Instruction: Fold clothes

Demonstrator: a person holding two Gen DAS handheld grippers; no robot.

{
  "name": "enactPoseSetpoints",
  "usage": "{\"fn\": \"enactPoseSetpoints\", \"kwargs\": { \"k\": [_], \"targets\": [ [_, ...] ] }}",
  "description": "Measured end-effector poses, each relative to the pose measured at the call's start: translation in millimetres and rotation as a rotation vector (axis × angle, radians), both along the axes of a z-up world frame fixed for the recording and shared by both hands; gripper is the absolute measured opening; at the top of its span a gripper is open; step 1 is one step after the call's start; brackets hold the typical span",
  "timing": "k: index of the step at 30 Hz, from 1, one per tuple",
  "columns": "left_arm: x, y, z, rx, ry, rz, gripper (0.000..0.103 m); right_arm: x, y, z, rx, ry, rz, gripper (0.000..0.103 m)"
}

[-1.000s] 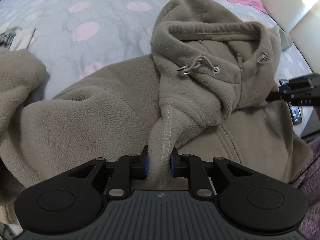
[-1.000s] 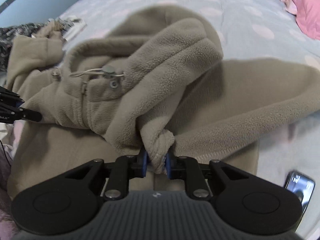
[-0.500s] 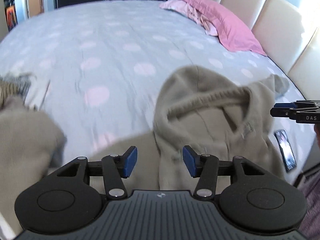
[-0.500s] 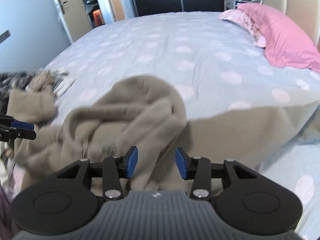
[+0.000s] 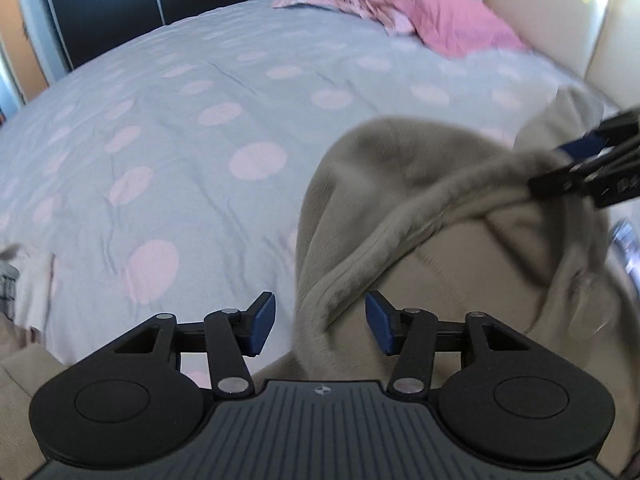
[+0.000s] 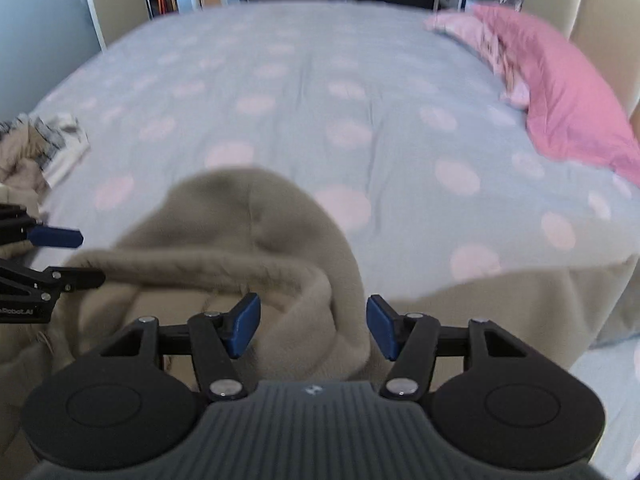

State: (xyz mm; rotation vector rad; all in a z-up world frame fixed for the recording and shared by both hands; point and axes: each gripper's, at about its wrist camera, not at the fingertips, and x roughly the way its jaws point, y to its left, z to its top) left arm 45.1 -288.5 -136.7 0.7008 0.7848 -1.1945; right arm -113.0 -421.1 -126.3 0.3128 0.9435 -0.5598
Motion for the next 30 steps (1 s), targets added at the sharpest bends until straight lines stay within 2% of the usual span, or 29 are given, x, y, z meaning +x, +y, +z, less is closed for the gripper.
{"fn": "enactPoseSetpoints", "kwargs": {
  "k": [1, 2, 5, 8, 10, 13, 16, 19, 21, 23, 25, 28, 30],
  "targets": [
    [-1, 0, -4, 0.011, -0.017, -0.006, 0.026, -2, 1, -4, 0.002, 0.010, 0.011, 0.051],
    [0, 2, -5, 0.017, -0.016, -0.005, 0.018, -5, 2, -8, 0.004, 0.019, 0.022, 0.039],
    [0, 10, 3, -0.016, 0.009, 0.026, 0.011, -12, 14, -12, -0.036, 0.046, 0.060, 0.029],
    [-2, 26, 25, -0.088, -0.020, 0.080, 0.010, -22, 24, -3, -0.088, 0.010, 0.100, 0.026],
    [2, 45, 42, -0.144, 0.000, 0.131, 0.010, -33, 31, 9, -0.122, -0.040, 0.130, 0.025],
    [15, 74, 50, -0.172, 0.045, 0.210, 0.010, -47, 44, 19, -0.174, -0.081, 0.201, 0.025],
    [18, 91, 35, -0.121, 0.041, 0.216, 0.010, -57, 62, 15, -0.243, -0.071, 0.314, 0.024],
    [16, 95, 7, -0.040, 0.047, 0.197, 0.010, -62, 75, -11, -0.285, 0.021, 0.434, 0.021],
    [9, 93, -11, 0.009, 0.024, 0.162, 0.010, -61, 77, -35, -0.285, 0.097, 0.478, 0.018],
    [1, 90, -24, 0.048, -0.007, 0.121, 0.010, -59, 75, -52, -0.257, 0.134, 0.486, 0.018],
    [-5, 92, -23, 0.051, -0.037, 0.091, 0.010, -59, 71, -57, -0.233, 0.138, 0.475, 0.018],
    [-3, 96, -9, 0.034, -0.017, 0.081, 0.013, -61, 64, -48, -0.198, 0.112, 0.445, 0.019],
    [1, 102, 3, 0.008, 0.012, 0.096, 0.016, -65, 64, -38, -0.199, 0.093, 0.435, 0.027]
  ]
}}
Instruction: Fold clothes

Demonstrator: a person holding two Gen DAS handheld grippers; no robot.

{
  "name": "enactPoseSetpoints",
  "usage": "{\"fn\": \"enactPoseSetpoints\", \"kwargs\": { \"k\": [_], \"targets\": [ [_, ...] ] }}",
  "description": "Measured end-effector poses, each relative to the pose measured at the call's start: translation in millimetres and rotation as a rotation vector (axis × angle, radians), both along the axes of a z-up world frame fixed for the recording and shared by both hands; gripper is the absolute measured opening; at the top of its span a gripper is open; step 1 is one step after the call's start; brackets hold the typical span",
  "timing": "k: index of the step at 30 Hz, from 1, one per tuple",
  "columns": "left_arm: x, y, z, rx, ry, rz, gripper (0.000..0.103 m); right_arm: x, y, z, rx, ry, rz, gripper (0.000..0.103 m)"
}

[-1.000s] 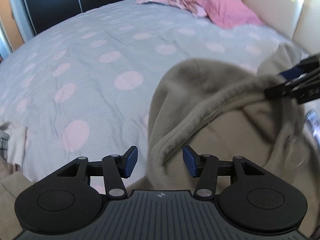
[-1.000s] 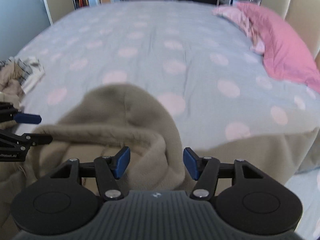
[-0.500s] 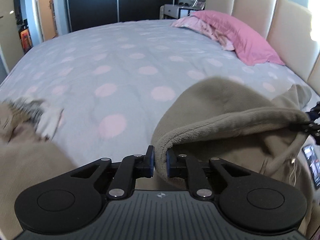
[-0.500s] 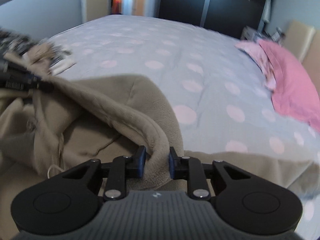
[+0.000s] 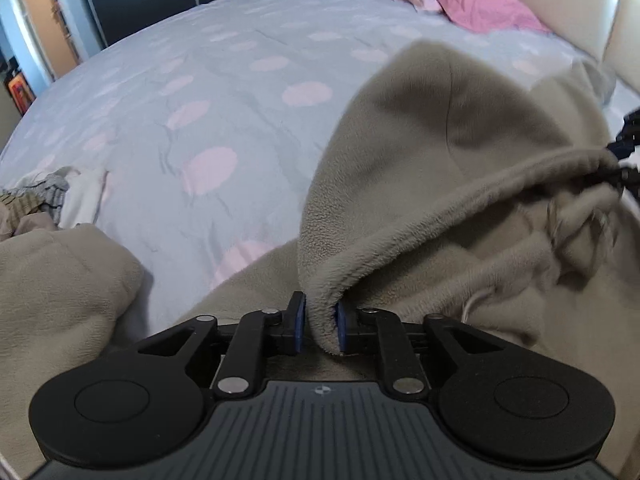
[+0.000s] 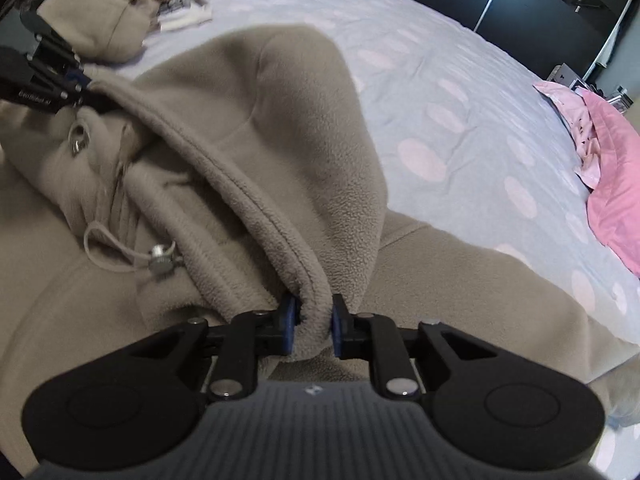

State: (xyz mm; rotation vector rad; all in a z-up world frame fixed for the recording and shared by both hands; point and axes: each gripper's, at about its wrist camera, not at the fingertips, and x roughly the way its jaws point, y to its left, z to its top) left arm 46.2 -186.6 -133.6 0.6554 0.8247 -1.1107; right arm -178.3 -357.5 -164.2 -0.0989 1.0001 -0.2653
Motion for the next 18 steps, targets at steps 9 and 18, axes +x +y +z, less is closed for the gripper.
{"fn": "enactPoseSetpoints", "kwargs": {
  "k": [9, 18],
  "targets": [
    [15, -2, 56, -0.234, 0.105, 0.063, 0.027, -18, -9, 58, 0.142, -0.289, -0.085, 0.043],
    [28, -54, 23, -0.191, 0.242, 0.087, 0.025, 32, -30, 38, 0.309, -0.315, -0.300, 0.020]
  ]
}}
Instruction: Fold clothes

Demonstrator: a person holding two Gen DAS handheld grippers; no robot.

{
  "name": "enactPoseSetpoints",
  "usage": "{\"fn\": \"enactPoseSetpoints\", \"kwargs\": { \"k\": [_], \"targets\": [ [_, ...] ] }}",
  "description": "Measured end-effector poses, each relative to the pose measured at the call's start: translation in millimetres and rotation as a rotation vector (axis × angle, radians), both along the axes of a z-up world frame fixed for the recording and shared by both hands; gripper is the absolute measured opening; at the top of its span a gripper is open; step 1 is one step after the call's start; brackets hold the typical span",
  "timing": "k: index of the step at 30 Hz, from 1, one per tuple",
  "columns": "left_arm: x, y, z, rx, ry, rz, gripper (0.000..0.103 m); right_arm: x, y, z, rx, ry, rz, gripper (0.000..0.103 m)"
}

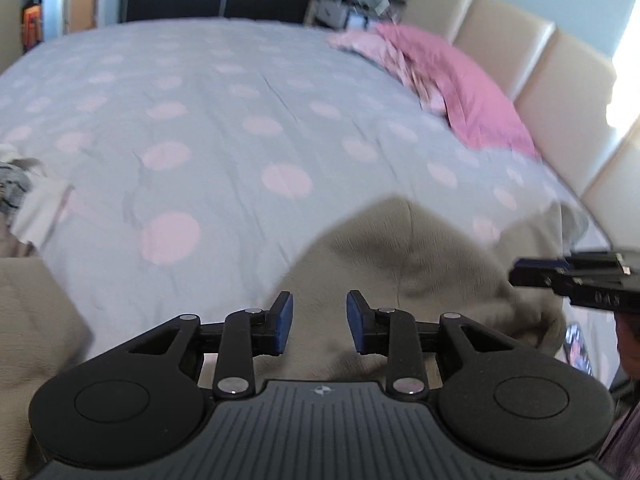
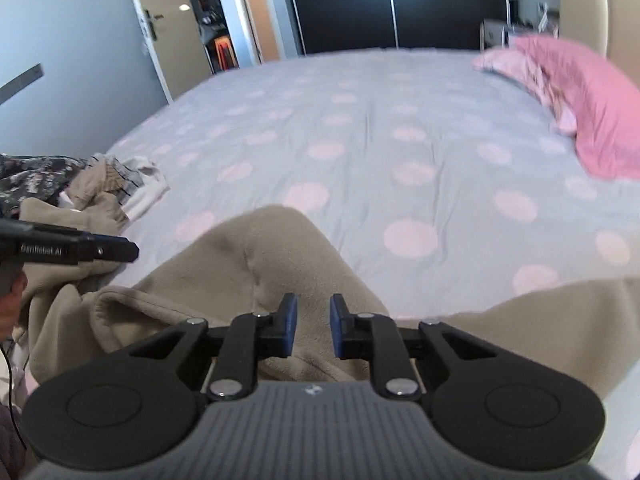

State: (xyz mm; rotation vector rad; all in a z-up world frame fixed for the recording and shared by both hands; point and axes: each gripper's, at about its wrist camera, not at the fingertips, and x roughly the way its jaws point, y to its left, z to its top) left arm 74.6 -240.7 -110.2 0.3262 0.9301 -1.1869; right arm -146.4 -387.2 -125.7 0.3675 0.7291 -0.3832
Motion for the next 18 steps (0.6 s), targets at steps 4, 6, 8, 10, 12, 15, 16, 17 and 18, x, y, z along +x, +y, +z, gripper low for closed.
{"fn": "enactPoseSetpoints", "kwargs": {
  "k": [4, 6, 8, 10, 12, 15, 16, 17, 18],
  "targets": [
    [-17, 2, -23, 0.103, 0.004, -0.071, 0.019, 7, 4, -18, 0.087, 0.093, 0.049, 0.020],
    [-22, 7, -34, 0.143, 0.019, -0.087, 0.018, 7, 10, -29, 0.108, 0.141, 0.086, 0.019],
    [-25, 10, -43, 0.170, 0.028, -0.104, 0.018, 7, 14, -41, 0.141, 0.194, 0.115, 0.018],
    [-26, 10, -52, 0.181, 0.025, -0.112, 0.018, 8, 17, -52, 0.158, 0.234, 0.144, 0.018],
    [-25, 11, -61, 0.179, 0.026, -0.109, 0.018, 10, 16, -65, 0.157, 0.247, 0.155, 0.016],
    [-25, 9, -60, 0.185, 0.015, -0.106, 0.018, 16, 17, -72, 0.131, 0.260, 0.179, 0.016],
    [-26, 9, -56, 0.191, 0.010, -0.106, 0.018, 18, 18, -70, 0.120, 0.267, 0.182, 0.016],
    [-27, 9, -52, 0.193, 0.001, -0.110, 0.018, 20, 20, -67, 0.107, 0.275, 0.184, 0.016],
    [-28, 9, -48, 0.193, -0.007, -0.113, 0.018, 21, 24, -63, 0.086, 0.282, 0.191, 0.017]
  ]
}}
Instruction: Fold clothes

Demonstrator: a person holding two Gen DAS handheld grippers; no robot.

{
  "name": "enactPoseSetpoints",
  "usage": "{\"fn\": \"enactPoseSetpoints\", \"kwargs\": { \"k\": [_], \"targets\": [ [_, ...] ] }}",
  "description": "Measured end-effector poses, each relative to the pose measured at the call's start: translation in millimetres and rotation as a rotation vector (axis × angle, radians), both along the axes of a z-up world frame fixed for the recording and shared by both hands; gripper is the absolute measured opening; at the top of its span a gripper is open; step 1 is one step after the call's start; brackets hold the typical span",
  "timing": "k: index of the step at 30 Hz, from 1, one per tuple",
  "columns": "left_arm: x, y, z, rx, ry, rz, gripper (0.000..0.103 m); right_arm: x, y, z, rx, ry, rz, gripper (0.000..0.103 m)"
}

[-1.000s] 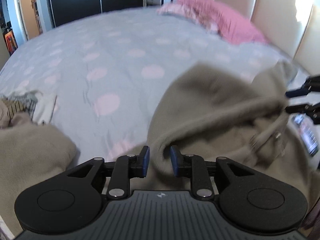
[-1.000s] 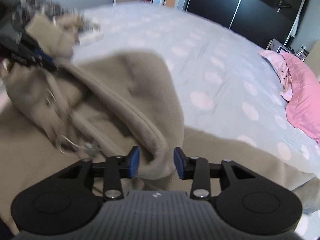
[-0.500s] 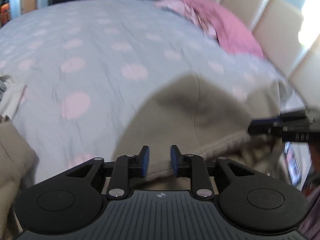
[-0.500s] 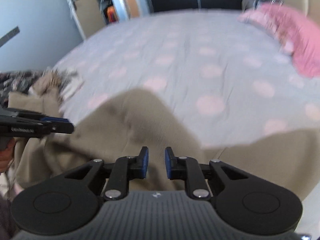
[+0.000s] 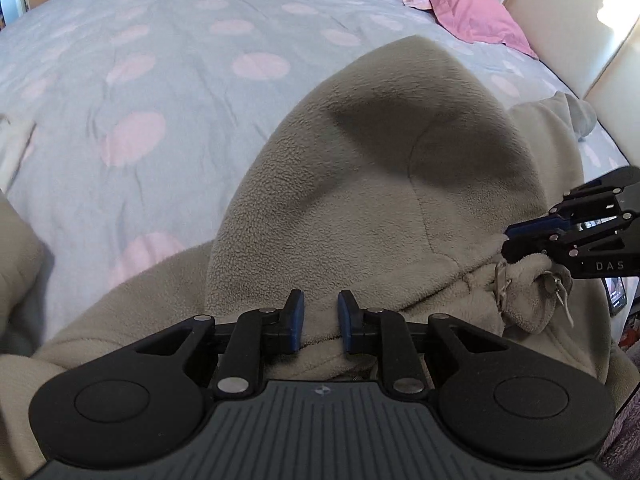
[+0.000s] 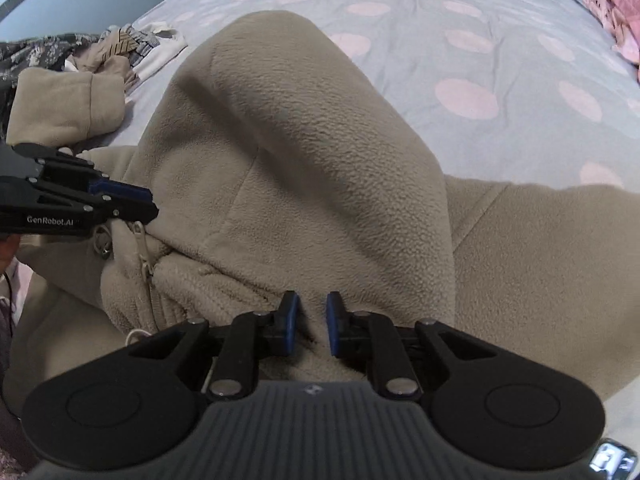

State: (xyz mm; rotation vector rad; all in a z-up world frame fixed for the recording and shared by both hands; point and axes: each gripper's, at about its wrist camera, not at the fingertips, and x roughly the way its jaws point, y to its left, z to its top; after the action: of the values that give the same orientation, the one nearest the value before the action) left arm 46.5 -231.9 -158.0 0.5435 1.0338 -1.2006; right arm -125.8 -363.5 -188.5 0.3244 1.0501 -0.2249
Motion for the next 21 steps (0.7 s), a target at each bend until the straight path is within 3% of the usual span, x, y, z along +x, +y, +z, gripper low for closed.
{"fn": "enactPoseSetpoints", "kwargs": {
  "k": [3, 5, 7, 8, 10, 12, 14, 21],
  "targets": [
    [4, 4, 19, -0.045, -0.012, 0.004, 0.019, -2, 11, 16, -0.066, -0.010, 0.037, 0.023],
    [11, 7, 34, -0.097, -0.027, 0.025, 0.037, -8, 11, 30, -0.077, -0.057, 0.042, 0.039],
    [19, 9, 46, -0.136, -0.062, 0.043, 0.056, -16, 6, 46, -0.080, -0.114, 0.023, 0.043],
    [24, 9, 49, -0.143, -0.086, 0.049, 0.059, -18, 2, 52, -0.085, -0.142, 0.012, 0.044],
    [38, 5, 48, -0.123, -0.106, 0.057, 0.060, -20, -9, 63, -0.103, -0.190, -0.010, 0.048],
    [54, -1, 39, -0.091, -0.054, 0.050, 0.061, -18, -25, 67, -0.104, -0.214, -0.037, 0.049],
    [69, -4, 26, -0.077, 0.009, 0.046, 0.061, -15, -46, 63, -0.068, -0.213, -0.060, 0.063],
    [81, -12, -18, -0.038, 0.163, 0.023, 0.058, 2, -93, 14, 0.110, -0.141, -0.043, 0.064]
  ]
}}
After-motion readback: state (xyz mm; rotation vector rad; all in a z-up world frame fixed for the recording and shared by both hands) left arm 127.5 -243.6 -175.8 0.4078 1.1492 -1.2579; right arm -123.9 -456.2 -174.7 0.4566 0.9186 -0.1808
